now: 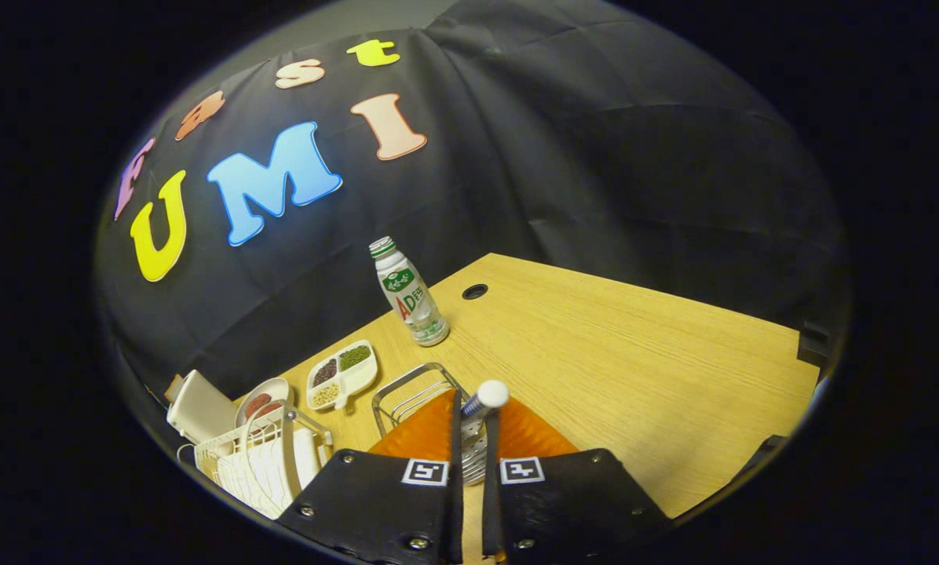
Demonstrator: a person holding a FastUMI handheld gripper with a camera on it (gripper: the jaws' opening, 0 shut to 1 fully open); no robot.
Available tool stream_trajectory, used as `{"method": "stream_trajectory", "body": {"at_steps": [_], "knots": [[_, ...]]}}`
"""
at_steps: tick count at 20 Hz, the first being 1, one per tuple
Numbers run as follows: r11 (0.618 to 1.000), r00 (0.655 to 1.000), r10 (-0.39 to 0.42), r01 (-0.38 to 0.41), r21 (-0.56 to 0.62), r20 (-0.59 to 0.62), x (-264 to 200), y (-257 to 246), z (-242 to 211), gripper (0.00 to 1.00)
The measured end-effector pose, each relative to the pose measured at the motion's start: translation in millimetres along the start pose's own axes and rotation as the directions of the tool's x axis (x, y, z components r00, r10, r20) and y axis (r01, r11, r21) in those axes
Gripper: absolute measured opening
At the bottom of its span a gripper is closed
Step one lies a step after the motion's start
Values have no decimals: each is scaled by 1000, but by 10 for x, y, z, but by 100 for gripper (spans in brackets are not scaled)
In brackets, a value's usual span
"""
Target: Take the plate from the dish rack, then take the spoon from the basket and place it into the plate.
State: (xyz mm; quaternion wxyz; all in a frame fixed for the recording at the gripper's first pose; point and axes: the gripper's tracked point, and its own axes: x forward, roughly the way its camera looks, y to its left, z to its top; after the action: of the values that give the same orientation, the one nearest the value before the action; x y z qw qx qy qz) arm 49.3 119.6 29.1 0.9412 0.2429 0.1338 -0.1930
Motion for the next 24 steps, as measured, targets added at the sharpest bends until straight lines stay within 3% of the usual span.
{"method": "stream_trajectory", "body": {"at_steps": [10,24], "knots": [[997,999,-30,30,-64,-9,-5,56,74,9],[953,1000,-19,21,-304,10,-203,558,348,9]]}}
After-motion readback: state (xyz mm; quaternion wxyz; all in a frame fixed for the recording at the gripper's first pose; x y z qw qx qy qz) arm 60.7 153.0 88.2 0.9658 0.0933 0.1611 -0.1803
